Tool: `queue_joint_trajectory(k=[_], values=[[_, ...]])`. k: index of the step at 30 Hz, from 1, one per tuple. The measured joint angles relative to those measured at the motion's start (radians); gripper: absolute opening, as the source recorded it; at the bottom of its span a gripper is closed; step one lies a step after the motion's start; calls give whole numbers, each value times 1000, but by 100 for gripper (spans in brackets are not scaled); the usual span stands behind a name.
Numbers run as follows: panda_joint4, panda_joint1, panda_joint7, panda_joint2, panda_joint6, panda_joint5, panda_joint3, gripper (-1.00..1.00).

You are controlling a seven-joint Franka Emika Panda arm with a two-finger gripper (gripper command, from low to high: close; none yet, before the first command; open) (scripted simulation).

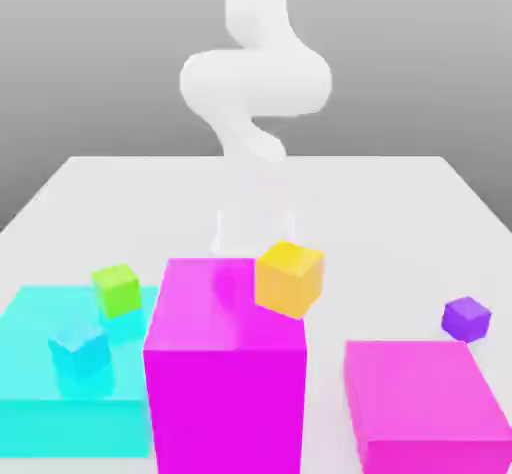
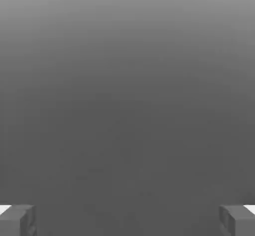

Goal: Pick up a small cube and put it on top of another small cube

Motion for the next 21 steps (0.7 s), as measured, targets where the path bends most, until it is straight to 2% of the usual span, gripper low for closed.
queue_joint_trajectory(k=[11,17,21], values=[[-150,325,-456,349,193,64,35,0],[-230,462,-686,535,298,79,98,0],[-284,549,-815,660,369,54,156,0]])
